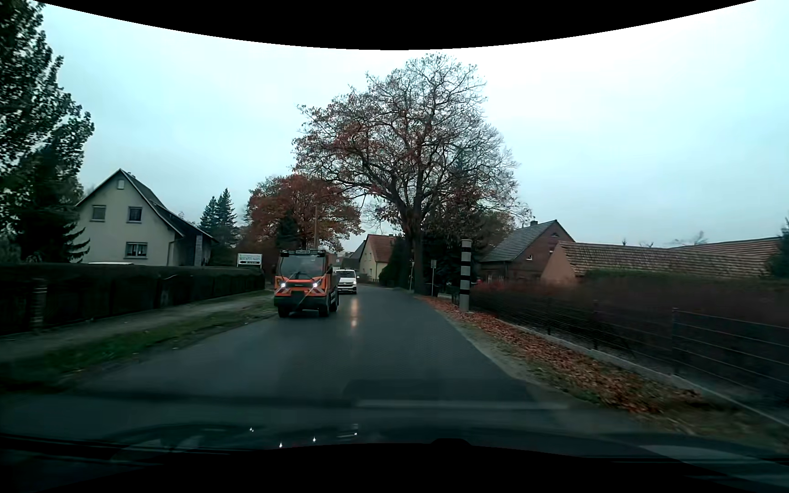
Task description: Follow the waypoints while adhering to traffic rules and regulations
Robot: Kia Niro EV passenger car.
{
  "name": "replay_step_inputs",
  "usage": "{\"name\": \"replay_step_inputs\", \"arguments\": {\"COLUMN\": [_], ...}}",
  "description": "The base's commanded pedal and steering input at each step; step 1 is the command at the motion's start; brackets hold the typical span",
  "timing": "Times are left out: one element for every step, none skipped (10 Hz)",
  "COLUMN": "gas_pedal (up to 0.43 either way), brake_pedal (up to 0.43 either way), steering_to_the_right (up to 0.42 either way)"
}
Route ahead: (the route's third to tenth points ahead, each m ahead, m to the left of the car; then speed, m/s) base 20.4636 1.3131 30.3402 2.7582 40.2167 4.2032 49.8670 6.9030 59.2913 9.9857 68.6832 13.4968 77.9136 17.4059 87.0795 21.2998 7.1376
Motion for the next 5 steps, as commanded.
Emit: {"name": "replay_step_inputs", "arguments": {"gas_pedal": [0.118, 0.118, 0.118, 0.118, 0.118], "brake_pedal": [0.000, 0.000, 0.000, 0.000, 0.000], "steering_to_the_right": [-0.014, -0.014, -0.013, -0.011, -0.011]}}
